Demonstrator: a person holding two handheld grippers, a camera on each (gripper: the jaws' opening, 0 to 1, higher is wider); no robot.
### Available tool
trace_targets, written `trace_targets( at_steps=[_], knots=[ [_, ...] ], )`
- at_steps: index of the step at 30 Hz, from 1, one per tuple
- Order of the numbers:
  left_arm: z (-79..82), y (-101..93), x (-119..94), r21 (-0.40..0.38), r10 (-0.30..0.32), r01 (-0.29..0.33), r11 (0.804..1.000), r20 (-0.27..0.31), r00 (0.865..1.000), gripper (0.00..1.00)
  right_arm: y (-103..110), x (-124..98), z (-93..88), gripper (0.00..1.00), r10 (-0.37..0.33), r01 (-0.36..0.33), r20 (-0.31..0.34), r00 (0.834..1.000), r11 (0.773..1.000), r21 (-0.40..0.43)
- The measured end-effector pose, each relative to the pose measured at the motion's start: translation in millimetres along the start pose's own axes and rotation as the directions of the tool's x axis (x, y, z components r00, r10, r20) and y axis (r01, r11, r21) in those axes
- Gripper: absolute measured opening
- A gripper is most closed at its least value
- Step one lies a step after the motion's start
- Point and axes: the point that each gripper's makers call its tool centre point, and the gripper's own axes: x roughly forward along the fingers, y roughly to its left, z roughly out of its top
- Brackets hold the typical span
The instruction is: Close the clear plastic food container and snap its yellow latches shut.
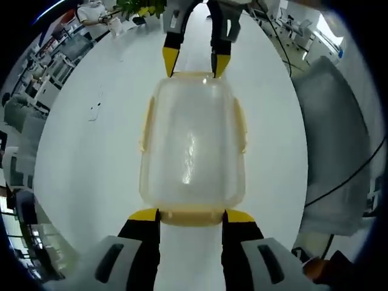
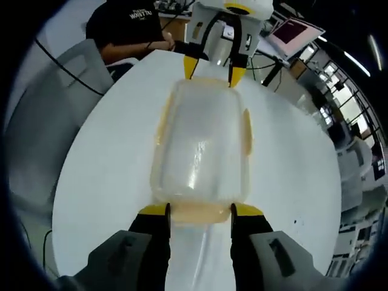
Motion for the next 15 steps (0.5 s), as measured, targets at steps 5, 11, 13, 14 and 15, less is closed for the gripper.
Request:
trace_targets(
  at_steps=[5,11,13,14,15],
  knots=[
    [45.8,-2.4,16.6,0.03,-0.014,0.014,0.999,0.022,1.0,0.34,7.7,-25.3,-41.0,0.34,-0.013,0.014,-0.037,0.999,1.0,0.017],
    [98.4,-3.6,36.4,0.069,-0.039,0.036,0.997,0.041,0.998,0.34,18.5,-48.9,-94.3,0.34,-0.015,0.019,-0.075,0.997,0.998,0.057],
    [110.9,-3.2,42.4,0.081,-0.05,0.047,0.996,0.039,0.998,0.34,21.9,-54.0,-106.7,0.34,-0.011,0.017,-0.075,0.997,0.997,0.072],
    [115.4,-2.8,44.3,0.083,-0.052,0.048,0.995,0.039,0.998,0.34,22.5,-55.4,-111.3,0.34,-0.012,0.018,-0.078,0.997,0.997,0.076],
    [120.4,-2.4,46.6,0.086,-0.054,0.05,0.995,0.041,0.998,0.34,23.0,-58.1,-118.3,0.35,-0.013,0.019,-0.083,0.996,0.997,0.079]
  ],
)
